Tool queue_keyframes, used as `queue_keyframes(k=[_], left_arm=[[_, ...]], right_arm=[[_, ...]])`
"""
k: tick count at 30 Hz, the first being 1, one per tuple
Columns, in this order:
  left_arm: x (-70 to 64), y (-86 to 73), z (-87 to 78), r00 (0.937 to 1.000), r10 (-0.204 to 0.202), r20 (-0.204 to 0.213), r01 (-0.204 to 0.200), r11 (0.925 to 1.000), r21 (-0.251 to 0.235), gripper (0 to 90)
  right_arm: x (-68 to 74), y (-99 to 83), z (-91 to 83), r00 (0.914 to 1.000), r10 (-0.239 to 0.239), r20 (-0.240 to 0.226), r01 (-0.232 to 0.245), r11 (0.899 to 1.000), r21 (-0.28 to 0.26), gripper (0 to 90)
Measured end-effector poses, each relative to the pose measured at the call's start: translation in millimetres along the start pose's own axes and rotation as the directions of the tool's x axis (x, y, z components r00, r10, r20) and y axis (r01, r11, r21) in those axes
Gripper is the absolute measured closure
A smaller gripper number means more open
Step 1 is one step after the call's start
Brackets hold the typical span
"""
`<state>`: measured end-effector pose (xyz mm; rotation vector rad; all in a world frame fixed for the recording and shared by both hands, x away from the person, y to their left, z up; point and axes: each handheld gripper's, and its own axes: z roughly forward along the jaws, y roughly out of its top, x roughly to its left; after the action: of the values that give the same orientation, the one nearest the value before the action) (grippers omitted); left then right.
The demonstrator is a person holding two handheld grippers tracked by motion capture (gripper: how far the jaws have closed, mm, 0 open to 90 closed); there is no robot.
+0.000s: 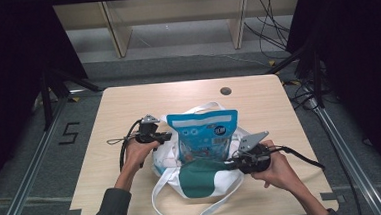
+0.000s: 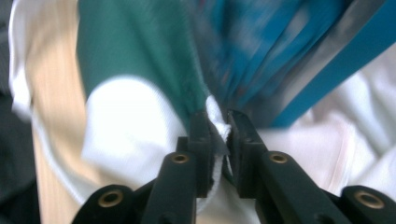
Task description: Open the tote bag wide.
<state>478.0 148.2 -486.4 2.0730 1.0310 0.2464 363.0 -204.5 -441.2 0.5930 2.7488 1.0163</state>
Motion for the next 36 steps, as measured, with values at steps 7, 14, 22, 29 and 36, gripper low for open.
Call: queue_keyframes(k=[7, 14, 22, 29, 36], left_arm=[[9.3, -9.2, 14.3, 0.9997, -0.002, -0.025, 0.003, 0.9988, 0.049, 84.0], [-2.3, -4.6, -0.3, 0.9964, 0.037, -0.076, -0.03, 0.9953, 0.092, 59.3], [-40.1, -13.7, -66.9, 0.9989, -0.006, -0.047, 0.001, 0.9953, -0.096, 41.7], [-80.3, -49.1, -87.3, 0.9955, 0.072, 0.062, -0.067, 0.9945, -0.081, 51.9], [-83.3, -73.6, -83.6, 0.99, 0.109, 0.089, -0.106, 0.9936, -0.037, 62.7]], right_arm=[[15.6, -47.5, 10.9, 0.9977, 0.045, -0.05, -0.041, 0.996, 0.074, 84.0], [14.5, -48.0, 16.7, 0.9972, 0.07, -0.027, -0.068, 0.996, 0.061, 83.0], [12.7, -44.9, 24.7, 0.997, 0.078, -0.003, -0.077, 0.996, 0.044, 81.9], [11.0, -43.4, 11.0, 0.9923, 0.123, 0.01, -0.123, 0.992, -0.01, 69.4], [13.8, -41.6, -7.2, 0.9915, 0.128, 0.02, -0.126, 0.988, -0.094, 60.5]])
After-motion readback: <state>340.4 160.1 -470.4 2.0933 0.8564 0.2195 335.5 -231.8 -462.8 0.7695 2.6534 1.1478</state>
